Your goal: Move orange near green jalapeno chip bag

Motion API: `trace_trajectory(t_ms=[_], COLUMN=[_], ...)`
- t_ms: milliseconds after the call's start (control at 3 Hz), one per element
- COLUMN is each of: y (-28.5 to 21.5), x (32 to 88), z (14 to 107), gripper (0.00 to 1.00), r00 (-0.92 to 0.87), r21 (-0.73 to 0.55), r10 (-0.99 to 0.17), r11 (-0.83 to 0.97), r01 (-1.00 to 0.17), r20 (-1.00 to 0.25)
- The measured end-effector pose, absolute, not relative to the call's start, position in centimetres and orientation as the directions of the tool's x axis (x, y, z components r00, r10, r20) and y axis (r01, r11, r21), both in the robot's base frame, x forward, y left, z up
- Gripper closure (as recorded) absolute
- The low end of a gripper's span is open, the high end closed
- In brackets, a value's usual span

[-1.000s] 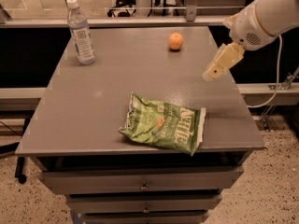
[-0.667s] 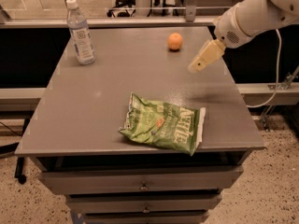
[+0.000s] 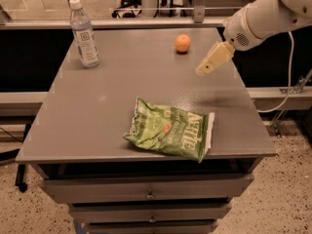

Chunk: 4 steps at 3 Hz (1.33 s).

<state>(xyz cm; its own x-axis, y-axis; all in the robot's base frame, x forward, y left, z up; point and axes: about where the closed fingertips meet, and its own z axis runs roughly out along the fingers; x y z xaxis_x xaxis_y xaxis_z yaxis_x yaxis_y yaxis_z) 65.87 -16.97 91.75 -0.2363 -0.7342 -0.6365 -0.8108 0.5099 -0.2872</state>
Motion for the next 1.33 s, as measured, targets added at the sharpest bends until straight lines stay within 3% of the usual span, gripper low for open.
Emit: trace_trajectory(t_ms=[667, 1333], y=[-15.4, -14.0], x=[71.9, 79.4], z=[89.8, 86.6], gripper=[0.0, 0.0], r00=[-0.232, -0.236], r21=[-0.24, -0.186], r10=[-0.569, -0.47], r11=[0.632, 0.688], r01=[-0.737, -0.701], r20=[-0.789, -0.85])
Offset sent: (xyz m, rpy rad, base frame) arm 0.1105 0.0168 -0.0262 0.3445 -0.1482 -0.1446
